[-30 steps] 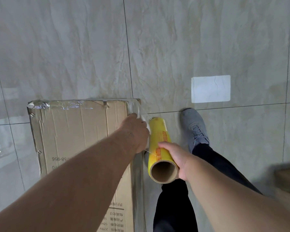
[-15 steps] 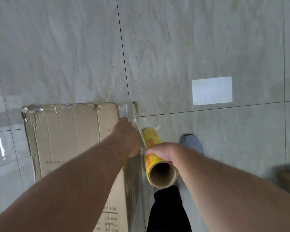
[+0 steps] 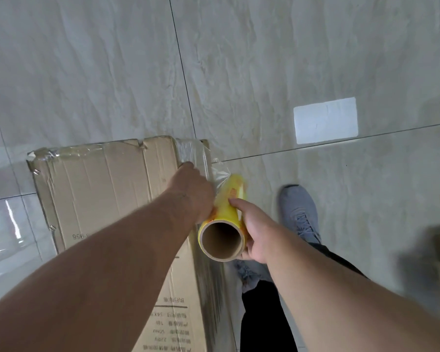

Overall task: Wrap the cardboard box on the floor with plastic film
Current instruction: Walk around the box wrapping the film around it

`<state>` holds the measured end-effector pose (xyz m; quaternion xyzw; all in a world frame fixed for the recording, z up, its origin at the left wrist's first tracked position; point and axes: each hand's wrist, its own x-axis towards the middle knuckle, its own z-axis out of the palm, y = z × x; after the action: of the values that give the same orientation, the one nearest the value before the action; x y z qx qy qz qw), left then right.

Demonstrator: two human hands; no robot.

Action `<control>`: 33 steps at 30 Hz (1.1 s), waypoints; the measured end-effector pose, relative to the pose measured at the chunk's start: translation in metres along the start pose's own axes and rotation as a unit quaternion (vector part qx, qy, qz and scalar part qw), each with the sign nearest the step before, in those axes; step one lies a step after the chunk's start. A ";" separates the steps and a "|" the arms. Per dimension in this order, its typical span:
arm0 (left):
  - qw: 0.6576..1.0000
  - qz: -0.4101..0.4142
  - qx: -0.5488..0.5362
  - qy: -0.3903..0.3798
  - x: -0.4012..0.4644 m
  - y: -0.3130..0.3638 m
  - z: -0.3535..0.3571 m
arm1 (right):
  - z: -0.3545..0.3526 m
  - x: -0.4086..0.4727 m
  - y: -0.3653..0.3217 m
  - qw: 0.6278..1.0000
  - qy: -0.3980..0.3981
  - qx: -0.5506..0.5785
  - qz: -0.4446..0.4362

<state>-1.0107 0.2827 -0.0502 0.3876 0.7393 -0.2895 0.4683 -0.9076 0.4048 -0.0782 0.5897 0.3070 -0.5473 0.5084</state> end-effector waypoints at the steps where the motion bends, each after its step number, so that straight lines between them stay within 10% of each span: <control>1: 1.000 0.002 0.003 0.000 0.000 0.000 0.001 | 0.000 0.002 0.006 1.000 -0.011 0.024 -0.002; 10: 0.999 0.013 0.032 0.008 0.001 0.002 0.011 | 0.015 0.017 0.034 0.993 -0.039 0.110 -0.031; 18: 0.998 0.027 0.025 -0.052 -0.003 0.019 0.004 | -0.020 0.009 0.022 0.953 0.114 -0.266 -0.091; 25: 0.992 0.033 0.080 -0.087 -0.010 0.020 0.003 | 0.001 0.002 -0.002 0.900 0.072 -0.430 -0.028; 33: 0.995 0.029 0.089 -0.044 -0.009 0.018 0.017 | 0.001 0.014 0.017 0.965 0.116 -0.236 -0.017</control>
<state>-0.9854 0.2763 -0.0498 0.4356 0.6778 -0.3573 0.4725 -0.8889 0.3964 -0.0868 0.5071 0.4943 -0.3962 0.5844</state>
